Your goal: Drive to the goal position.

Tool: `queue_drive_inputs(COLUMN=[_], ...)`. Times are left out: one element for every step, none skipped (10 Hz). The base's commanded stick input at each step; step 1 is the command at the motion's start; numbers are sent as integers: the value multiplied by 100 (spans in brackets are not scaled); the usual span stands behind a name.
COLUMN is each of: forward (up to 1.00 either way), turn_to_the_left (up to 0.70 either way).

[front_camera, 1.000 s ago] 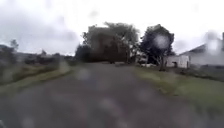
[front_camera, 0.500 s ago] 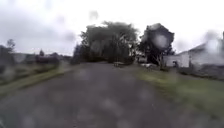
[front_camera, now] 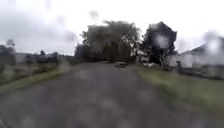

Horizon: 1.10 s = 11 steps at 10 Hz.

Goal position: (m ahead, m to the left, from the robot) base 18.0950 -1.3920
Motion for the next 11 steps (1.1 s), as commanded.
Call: queue_drive_inputs(forward=[100, 100, 100, 100, 100, 100, 100, 100, 100, 100, 100], turn_to_the_left=[0, 0, 0, 0, 0, 0, 0, 0, 0, 0, 0])
